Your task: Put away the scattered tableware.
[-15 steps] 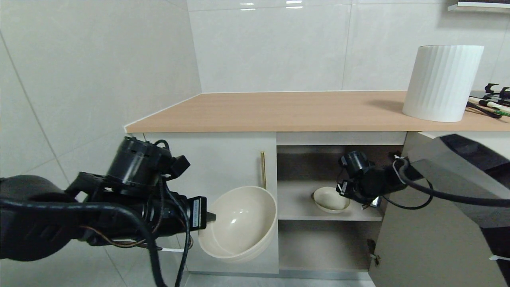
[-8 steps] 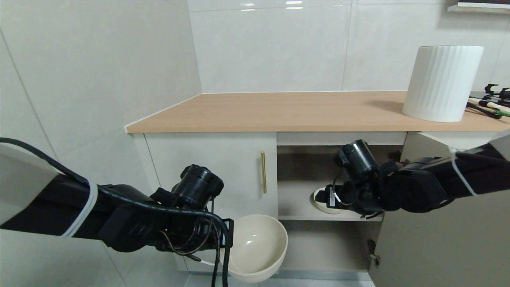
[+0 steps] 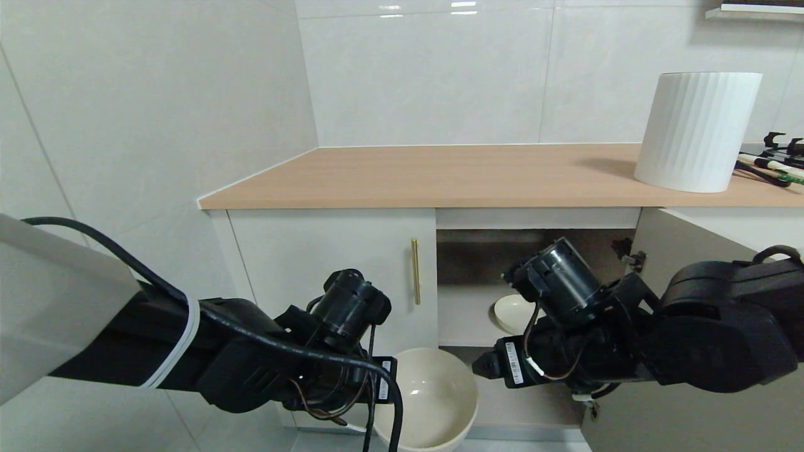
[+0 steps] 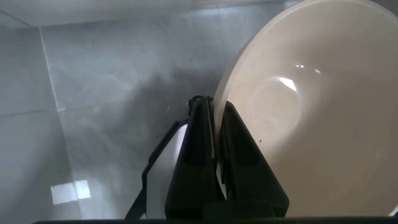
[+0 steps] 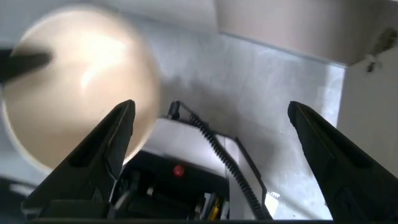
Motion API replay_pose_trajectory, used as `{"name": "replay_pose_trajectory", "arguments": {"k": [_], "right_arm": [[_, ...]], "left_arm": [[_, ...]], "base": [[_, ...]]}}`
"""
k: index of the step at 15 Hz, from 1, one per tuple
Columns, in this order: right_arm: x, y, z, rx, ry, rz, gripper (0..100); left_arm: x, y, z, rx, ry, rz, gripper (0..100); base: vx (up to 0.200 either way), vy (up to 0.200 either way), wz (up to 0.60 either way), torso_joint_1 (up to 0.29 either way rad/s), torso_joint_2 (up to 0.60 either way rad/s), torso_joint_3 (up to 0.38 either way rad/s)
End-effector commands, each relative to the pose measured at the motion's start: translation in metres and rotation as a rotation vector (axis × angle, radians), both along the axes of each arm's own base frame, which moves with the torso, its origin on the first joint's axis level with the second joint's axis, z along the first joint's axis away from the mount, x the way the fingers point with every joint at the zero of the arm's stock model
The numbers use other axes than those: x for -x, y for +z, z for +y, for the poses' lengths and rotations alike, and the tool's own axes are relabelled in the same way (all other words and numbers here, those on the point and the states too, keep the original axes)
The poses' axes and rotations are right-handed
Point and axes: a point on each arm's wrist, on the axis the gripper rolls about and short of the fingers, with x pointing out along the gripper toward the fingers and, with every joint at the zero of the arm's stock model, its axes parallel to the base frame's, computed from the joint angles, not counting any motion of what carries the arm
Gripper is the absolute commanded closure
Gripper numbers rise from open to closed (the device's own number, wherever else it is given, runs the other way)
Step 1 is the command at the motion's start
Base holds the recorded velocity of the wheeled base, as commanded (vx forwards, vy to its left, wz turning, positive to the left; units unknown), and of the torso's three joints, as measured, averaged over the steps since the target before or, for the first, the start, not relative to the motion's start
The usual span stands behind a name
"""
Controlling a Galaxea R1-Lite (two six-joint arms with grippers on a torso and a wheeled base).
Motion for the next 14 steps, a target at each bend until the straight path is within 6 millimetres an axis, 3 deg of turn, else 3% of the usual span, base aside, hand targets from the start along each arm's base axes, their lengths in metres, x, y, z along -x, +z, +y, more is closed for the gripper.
{"name": "replay_pose_trajectory", "arguments": {"k": [1,4,9,10,14], "right_arm": [[-0.001,-0.016,0.009,0.034,0.017,0.034,0],[-0.002,-0.031,0.017,0.064,0.027,0.058,0],[-0.003,-0.033,0.019,0.064,0.024,0.060,0],[-0.003,-0.032,0.019,0.059,0.024,0.059,100],[0.000,-0.031,0.020,0.060,0.032,0.060,100]], "left_arm": [[0.006,0.008,-0.003,0.014,-0.018,-0.018,100],[0.011,0.013,-0.005,0.024,-0.033,-0.030,100],[0.017,0.013,-0.007,0.022,-0.052,-0.029,100],[0.017,0.013,-0.007,0.020,-0.052,-0.027,100],[0.016,0.010,-0.008,0.016,-0.051,-0.021,100]], "base": [[0.000,0.000,0.00,0.000,0.00,0.000],[0.000,0.000,0.00,0.000,0.00,0.000],[0.000,0.000,0.00,0.000,0.00,0.000],[0.000,0.000,0.00,0.000,0.00,0.000],[0.000,0.000,0.00,0.000,0.00,0.000]]}}
